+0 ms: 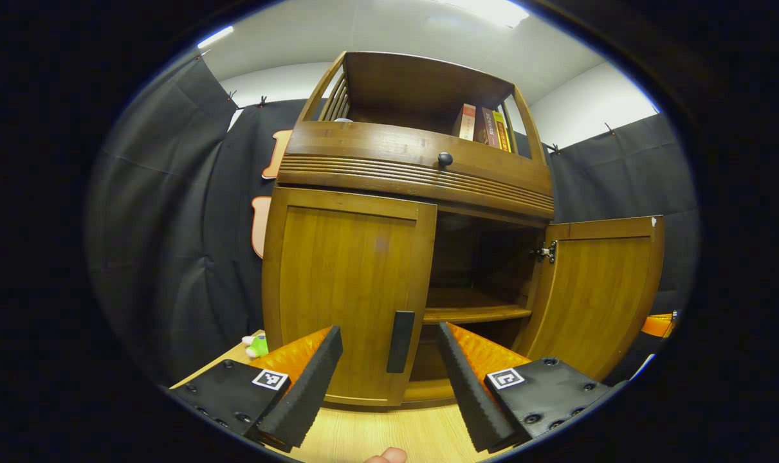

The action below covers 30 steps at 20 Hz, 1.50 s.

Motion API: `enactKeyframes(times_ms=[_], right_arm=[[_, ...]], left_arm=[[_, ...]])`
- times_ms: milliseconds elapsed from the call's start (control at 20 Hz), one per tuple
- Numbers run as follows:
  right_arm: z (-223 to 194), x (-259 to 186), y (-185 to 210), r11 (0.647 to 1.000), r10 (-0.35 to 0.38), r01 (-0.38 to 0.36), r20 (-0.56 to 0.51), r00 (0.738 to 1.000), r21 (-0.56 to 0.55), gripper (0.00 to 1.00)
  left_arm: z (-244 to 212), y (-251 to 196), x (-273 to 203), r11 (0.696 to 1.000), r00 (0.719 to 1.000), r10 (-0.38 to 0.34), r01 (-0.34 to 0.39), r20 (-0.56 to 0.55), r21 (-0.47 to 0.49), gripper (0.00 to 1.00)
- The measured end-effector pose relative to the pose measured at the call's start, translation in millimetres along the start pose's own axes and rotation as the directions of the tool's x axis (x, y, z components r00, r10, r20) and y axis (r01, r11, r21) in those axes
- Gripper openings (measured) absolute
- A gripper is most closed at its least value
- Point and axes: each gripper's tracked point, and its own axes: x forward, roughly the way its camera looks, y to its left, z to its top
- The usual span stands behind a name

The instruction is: Open the right door of the double-door shoe cabinet with the right hand, and open the left door with the left hand.

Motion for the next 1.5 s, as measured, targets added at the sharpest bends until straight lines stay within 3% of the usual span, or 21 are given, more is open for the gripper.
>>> enactKeyframes(times_ms=[200, 300, 350, 500, 600, 800, 900, 950, 1150, 1450, 1500], right_arm=[[1, 22, 17, 1.000, 0.025, -0.025, 0.002, 1.000, 0.002, 0.00], [-5, 37, 27, 0.999, 0.039, -0.039, -0.012, 0.999, 0.021, 0.04], [-7, 43, 28, 0.999, 0.035, -0.035, -0.014, 0.999, 0.021, 0.21], [-13, 55, 40, 0.999, 0.044, -0.044, -0.019, 0.999, 0.002, 0.29], [-15, 60, 45, 0.999, 0.046, -0.046, -0.019, 0.999, -0.012, 0.22], [-21, 62, 48, 0.998, 0.041, -0.042, -0.023, 0.999, -0.053, 0.70], [-26, 60, 51, 0.998, 0.038, -0.039, -0.030, 0.999, -0.046, 0.78], [-26, 60, 53, 0.998, 0.039, -0.041, -0.026, 0.999, -0.045, 0.92], [-27, 59, 59, 0.998, 0.041, -0.042, -0.024, 0.999, -0.039, 1.00], [-26, 54, 69, 0.998, 0.059, -0.060, -0.029, 0.998, -0.031, 1.00], [-26, 53, 68, 0.998, 0.049, -0.051, -0.032, 0.998, -0.040, 0.96]], left_arm=[[2, 17, -8, 0.999, 0.999, 0.043, -0.043, 0.007, 0.005, 0.94], [2, 27, -11, 0.998, 0.998, 0.069, -0.069, 0.009, 0.007, 0.94], [2, 31, -13, 0.997, 0.997, 0.081, -0.081, 0.009, 0.008, 0.94], [2, 42, -14, 0.994, 0.994, 0.111, -0.111, 0.008, 0.010, 0.94], [0, 44, -13, 0.993, 0.993, 0.122, -0.122, 0.002, 0.003, 0.94], [-1, 40, -11, 0.994, 0.994, 0.111, -0.111, 0.004, 0.008, 0.94], [0, 37, -8, 0.995, 0.995, 0.102, -0.102, 0.004, 0.015, 0.94], [-2, 35, -6, 0.995, 0.995, 0.095, -0.095, 0.002, 0.016, 0.94], [-7, 25, 3, 0.998, 0.998, 0.062, -0.062, -0.014, 0.014, 0.94], [-19, -1, 40, 1.000, 0.999, -0.011, 0.011, -0.037, 0.016, 0.97], [-24, -6, 49, 1.000, 0.999, -0.020, 0.021, -0.050, 0.013, 0.96]])
